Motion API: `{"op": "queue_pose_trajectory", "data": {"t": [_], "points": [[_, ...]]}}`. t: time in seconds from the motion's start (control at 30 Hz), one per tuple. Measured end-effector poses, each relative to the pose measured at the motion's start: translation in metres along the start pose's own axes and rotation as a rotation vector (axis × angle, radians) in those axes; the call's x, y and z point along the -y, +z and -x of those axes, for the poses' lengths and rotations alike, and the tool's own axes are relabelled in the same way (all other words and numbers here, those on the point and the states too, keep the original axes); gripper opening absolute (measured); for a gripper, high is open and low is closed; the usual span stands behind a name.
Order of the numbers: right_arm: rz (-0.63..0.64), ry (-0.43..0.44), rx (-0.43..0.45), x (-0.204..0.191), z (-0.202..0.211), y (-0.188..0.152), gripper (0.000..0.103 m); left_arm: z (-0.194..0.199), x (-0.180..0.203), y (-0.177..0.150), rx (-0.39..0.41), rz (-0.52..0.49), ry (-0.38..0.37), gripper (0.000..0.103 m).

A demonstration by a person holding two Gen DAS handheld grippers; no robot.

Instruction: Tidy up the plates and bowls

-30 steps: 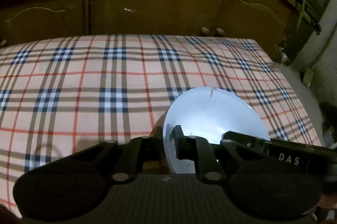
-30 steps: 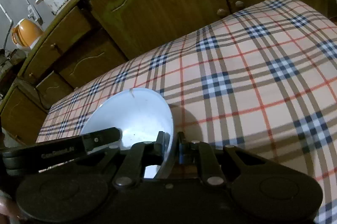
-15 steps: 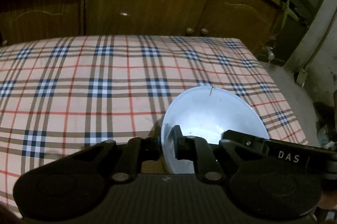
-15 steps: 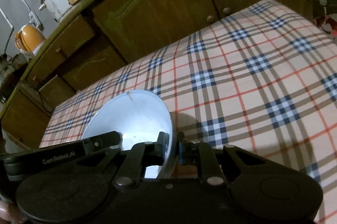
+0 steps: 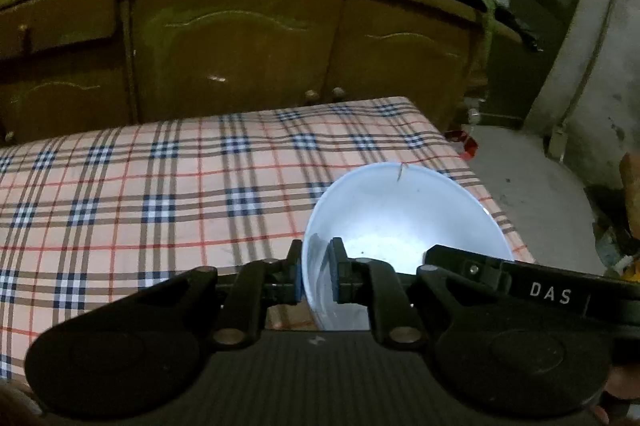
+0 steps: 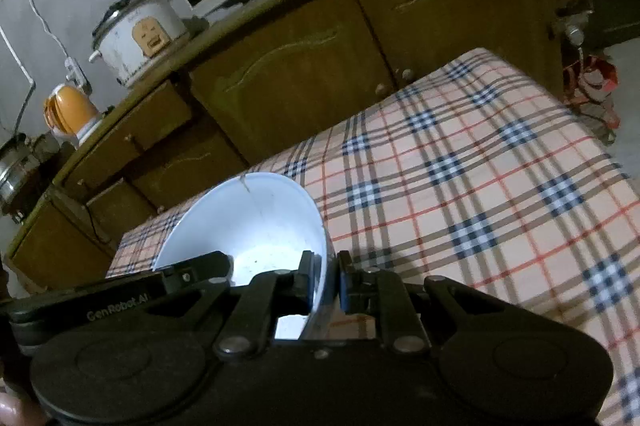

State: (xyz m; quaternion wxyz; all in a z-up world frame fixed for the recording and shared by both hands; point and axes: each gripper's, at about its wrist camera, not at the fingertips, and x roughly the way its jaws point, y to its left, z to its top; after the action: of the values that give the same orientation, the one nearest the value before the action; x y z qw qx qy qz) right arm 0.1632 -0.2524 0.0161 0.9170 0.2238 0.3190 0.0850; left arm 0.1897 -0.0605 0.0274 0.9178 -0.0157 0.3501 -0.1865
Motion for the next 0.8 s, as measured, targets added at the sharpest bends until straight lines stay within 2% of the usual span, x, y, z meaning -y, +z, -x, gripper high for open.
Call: {"op": "queue_pose_trajectory", "data": {"t": [0.37,0.8], "points": [[-0.008,-0.006,0.055,0.001,0.055,-0.007,0.017,0.033,0.033,-0.009,0.043,-0.057,-0.003,0.014],[-0.006,-0.009,0.091,-0.003,0.092,-0.020,0.017,0.059,0.050,-0.021,0.068,-0.080,0.002,0.015]]}}
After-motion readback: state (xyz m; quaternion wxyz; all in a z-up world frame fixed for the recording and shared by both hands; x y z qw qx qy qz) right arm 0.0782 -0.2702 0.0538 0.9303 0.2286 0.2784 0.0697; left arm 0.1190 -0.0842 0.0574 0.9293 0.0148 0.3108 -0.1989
